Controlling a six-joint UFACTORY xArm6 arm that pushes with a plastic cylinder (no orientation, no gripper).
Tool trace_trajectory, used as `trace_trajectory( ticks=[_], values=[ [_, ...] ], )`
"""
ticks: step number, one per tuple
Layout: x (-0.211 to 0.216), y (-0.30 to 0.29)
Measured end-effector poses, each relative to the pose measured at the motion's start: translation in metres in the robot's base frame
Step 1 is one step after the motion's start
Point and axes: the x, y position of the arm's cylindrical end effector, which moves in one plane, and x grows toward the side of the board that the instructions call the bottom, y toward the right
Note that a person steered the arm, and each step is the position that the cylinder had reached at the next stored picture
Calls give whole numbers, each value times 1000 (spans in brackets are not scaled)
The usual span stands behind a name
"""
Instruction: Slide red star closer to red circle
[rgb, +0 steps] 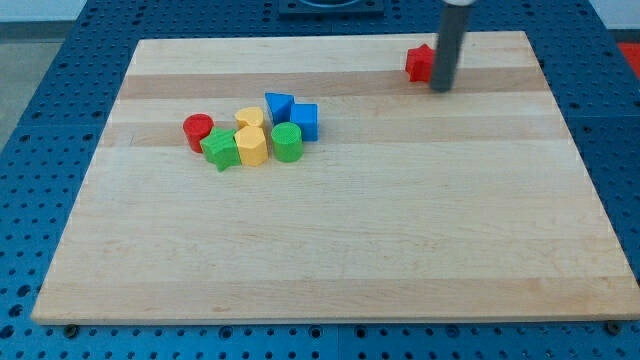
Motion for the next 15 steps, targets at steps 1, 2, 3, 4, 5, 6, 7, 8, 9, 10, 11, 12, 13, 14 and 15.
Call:
trace_trajectory(
  ticks=[1,2,3,4,5,6,7,8,9,10,11,12,13,14,15],
  values=[
    [-25,25],
    [-64,-5],
    [-58,-79],
    [-44,-137],
    [-73,-122],
    [-80,-59],
    [-55,-13],
    [-23,-19],
    [-9,-68],
    [-9,-148],
    [-9,-220],
    [-9,-191],
    [-26,-144],
    [-54,-142],
    [-56,-133]
  ],
)
